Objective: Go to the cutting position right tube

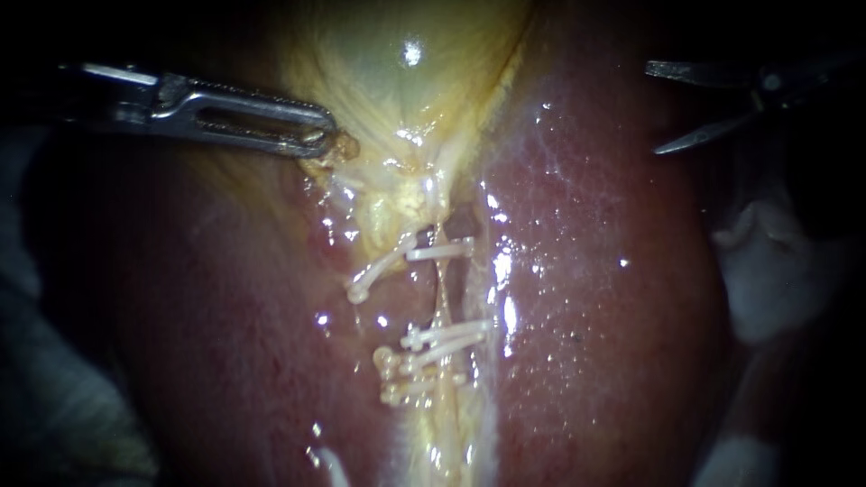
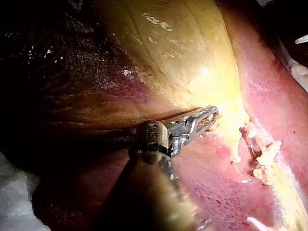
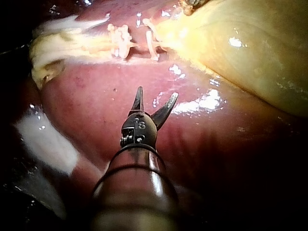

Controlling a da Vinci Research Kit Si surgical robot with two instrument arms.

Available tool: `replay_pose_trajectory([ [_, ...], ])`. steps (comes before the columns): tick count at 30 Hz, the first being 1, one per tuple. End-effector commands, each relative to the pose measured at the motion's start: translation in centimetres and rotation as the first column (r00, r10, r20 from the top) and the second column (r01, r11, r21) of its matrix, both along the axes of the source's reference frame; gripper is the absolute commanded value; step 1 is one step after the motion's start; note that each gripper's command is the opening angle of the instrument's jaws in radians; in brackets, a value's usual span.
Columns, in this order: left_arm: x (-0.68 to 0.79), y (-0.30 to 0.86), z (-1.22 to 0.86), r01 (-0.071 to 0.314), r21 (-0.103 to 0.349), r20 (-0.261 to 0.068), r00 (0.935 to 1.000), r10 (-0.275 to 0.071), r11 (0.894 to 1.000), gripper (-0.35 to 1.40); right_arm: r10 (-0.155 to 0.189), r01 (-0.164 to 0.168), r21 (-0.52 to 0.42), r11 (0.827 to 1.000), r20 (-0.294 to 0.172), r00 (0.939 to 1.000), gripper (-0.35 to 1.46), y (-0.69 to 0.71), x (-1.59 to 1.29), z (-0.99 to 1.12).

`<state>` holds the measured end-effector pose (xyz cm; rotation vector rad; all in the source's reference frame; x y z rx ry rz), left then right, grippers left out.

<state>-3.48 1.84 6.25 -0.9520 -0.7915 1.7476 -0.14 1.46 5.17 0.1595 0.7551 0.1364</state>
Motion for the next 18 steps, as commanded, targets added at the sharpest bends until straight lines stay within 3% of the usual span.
replay_pose_trajectory([
  [1, 0.01, 0.00, -0.01, -0.001, 0.000, 0.001, 1.0000, 0.001, 1.000, -0.35, 0.000, 0.000, 0.000, 1.000, 0.000, 1.0000, 1.45, 0.00, 0.00, 0.00],
  [8, 0.20, 0.07, -0.20, -0.003, 0.007, 0.004, 1.0000, 0.003, 1.000, -0.35, 0.000, 0.000, 0.000, 1.000, 0.000, 1.0000, 1.45, 0.00, 0.00, 0.00],
  [18, 0.73, 0.21, -0.68, 0.041, -0.003, -0.017, 0.9990, -0.041, 0.999, -0.35, 0.000, 0.000, 0.000, 1.000, 0.000, 1.0000, 1.45, 0.00, 0.00, 0.00],
])
